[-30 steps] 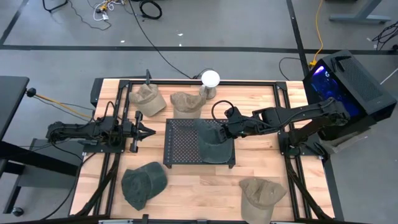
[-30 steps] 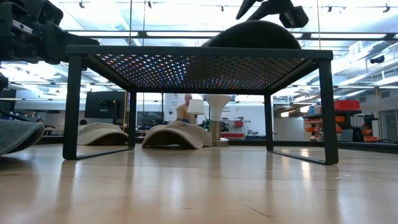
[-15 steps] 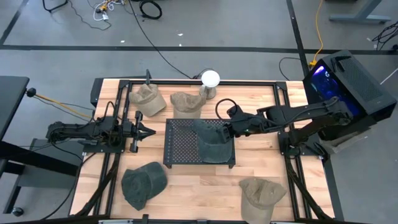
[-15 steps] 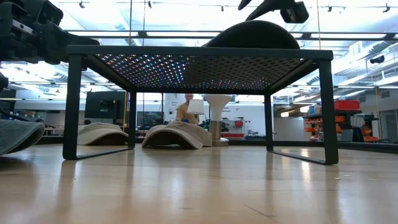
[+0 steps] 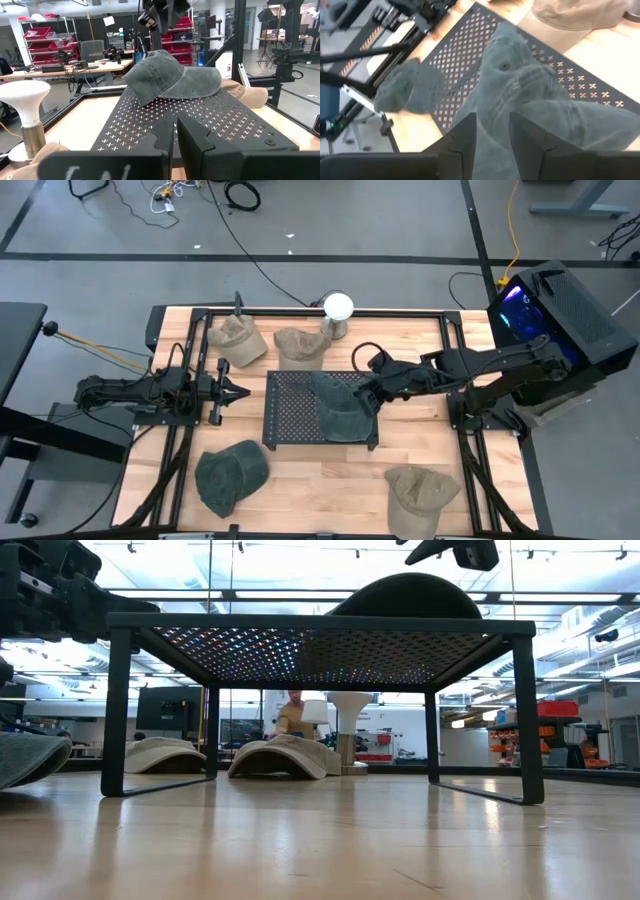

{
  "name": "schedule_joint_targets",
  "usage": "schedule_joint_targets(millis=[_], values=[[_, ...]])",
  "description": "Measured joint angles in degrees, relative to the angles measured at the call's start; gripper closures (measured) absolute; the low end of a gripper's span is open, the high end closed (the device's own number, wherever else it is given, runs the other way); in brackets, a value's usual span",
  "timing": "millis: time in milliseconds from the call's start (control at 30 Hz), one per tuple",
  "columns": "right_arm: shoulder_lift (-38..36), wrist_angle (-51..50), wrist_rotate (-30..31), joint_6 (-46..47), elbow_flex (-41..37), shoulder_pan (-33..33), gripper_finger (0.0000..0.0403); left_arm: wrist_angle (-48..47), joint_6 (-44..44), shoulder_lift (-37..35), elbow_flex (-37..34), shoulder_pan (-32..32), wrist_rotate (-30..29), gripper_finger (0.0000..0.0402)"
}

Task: Pick & Place hat
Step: Put the bottom brown cap on the shelf

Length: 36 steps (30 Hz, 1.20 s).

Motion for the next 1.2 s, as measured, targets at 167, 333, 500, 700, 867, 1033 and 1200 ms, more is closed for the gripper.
schedule_joint_targets(millis=[167, 333, 500, 700, 867, 1033, 1200], values=[[0.0, -0.29, 0.07, -2.79, 0.0, 2.04, 0.0287, 0.01, -0.02, 0.0, 0.0, 0.0, 0.02, 0.0372], [0.0, -1.47, 0.59, -4.05, 0.0, 4.14, 0.0288, 0.03, 0.0, 0.0, 0.0, 0.0, 0.02, 0.0372], [0.0, -2.48, 0.63, -5.47, -0.04, 6.62, 0.0287, 0.03, 0.01, 0.0, 0.0, 0.0, 0.02, 0.0372], [0.02, -2.48, 0.63, -7.11, -0.04, 9.76, 0.0287, 0.03, -0.02, 0.0, 0.0, 0.0, 0.02, 0.0372], [0.04, -2.41, 0.63, -8.78, -0.04, 12.23, 0.0287, 0.03, 0.01, 0.0, 0.0, 0.0, 0.01, 0.0372], [0.04, -2.3, 0.57, -9.35, -0.04, 13.96, 0.0287, 0.03, -0.01, 0.0, 0.0, 0.0, -0.01, 0.0372], [0.04, -2.3, 0.43, -9.35, -0.07, 15.15, 0.0286, 0.03, -0.02, 0.0, 0.0, 0.0, -0.01, 0.0372]])
